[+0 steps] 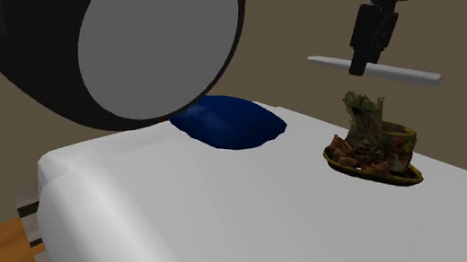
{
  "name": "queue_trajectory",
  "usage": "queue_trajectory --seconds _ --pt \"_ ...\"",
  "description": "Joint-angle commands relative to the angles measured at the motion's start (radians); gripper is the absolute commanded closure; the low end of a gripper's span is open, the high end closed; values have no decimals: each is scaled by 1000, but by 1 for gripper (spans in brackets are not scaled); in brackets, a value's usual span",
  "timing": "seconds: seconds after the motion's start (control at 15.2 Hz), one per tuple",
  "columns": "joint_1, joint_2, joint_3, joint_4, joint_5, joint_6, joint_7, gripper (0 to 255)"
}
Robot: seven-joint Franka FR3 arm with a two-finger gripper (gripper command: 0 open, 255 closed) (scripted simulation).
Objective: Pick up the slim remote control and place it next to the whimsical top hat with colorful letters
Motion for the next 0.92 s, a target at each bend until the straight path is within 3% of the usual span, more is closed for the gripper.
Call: queue_trajectory --seconds 0.0,0.33,0.86 --pt "-5 7 -3 -9 -3 15 -3 255" --pt "-91 -61 19 -208 41 136 9 255" --pt "-164 -117 31 -413 77 282 15 255"
